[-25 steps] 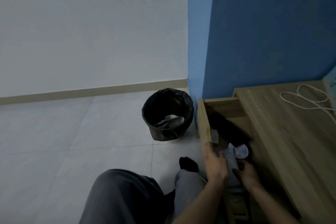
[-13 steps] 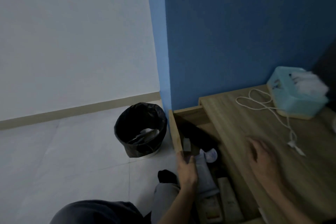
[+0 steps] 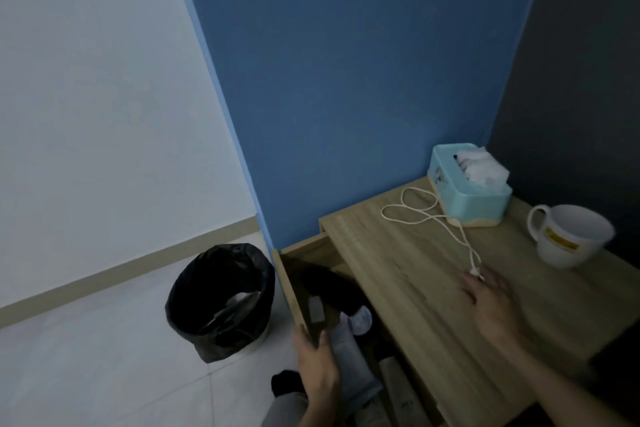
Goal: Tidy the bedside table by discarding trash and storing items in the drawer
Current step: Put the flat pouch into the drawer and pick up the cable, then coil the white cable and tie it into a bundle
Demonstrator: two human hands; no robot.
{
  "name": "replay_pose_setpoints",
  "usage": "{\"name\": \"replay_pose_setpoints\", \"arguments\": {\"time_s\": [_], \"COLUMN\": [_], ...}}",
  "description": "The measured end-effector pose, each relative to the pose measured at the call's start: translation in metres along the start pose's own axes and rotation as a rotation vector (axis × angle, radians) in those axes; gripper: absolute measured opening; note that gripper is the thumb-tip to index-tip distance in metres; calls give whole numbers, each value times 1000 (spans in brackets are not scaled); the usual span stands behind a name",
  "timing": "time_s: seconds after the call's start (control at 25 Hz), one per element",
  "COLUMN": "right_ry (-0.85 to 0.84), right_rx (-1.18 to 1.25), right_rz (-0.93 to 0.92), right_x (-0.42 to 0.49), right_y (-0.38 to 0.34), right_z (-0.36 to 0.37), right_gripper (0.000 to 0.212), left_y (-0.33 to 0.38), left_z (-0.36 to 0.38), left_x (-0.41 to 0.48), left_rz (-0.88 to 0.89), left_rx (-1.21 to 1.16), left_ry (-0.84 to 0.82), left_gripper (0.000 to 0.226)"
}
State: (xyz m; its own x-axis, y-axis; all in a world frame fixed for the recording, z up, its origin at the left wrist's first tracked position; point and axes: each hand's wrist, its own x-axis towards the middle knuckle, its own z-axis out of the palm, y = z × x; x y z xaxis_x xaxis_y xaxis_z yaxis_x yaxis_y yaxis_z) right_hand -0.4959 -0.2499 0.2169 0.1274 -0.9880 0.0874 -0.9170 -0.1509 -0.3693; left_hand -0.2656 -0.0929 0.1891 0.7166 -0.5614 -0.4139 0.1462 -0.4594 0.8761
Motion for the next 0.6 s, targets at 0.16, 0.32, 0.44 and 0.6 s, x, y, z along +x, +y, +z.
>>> {"name": "replay_pose_setpoints", "arguments": {"time_s": [0.16,0.32,0.44,0.6], "right_ry": [-53,17,190,290], "right_rx": [198,334,409,553], "right_rz": [1,-21,-73,-310], "right_x": [-5,-32,-48,-65], "right_y": [-14,-19,-40,-92], "right_z": [-18,-37,-76,-161], "right_gripper": [19,44,15,11], "left_y": [16,43,78,148], "left_z": [0,0,7,6], "left_x": [-17,-40,-72,-117], "left_rz": [137,261,417,724], "left_rx": [49,55,78,151], "left_ry": [53,62,-30,-251], "left_gripper": [60,53,50,49]}}
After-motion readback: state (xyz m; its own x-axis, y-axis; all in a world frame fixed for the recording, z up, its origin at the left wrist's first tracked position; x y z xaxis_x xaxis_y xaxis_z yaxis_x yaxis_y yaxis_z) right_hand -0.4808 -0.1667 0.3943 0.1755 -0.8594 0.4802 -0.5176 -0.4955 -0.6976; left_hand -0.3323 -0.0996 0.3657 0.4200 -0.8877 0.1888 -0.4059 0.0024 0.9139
